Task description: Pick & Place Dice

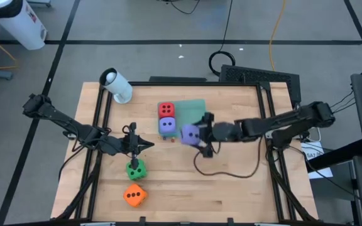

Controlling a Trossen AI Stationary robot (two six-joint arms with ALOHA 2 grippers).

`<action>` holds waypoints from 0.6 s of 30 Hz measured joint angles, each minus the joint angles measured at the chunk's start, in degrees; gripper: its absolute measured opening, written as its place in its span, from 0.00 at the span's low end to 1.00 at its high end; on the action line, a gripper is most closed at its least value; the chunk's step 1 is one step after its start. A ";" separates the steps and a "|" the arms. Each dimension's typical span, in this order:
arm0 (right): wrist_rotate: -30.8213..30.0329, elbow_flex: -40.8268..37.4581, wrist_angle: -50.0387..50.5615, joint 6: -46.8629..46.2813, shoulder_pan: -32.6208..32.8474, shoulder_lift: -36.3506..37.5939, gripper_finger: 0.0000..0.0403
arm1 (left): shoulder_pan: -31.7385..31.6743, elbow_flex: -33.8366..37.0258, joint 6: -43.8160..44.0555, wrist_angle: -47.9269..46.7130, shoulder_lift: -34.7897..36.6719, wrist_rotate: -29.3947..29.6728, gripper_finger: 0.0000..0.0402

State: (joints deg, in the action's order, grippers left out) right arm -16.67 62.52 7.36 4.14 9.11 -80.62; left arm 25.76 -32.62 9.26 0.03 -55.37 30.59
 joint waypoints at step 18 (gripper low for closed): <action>12.54 -0.02 -4.25 8.87 -18.61 -12.60 0.98 | 0.02 0.00 0.20 0.07 0.00 -0.03 0.05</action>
State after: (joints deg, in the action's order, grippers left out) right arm -4.13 62.50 3.11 13.01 -9.50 -93.22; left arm 25.78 -32.62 9.46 0.09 -55.37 30.56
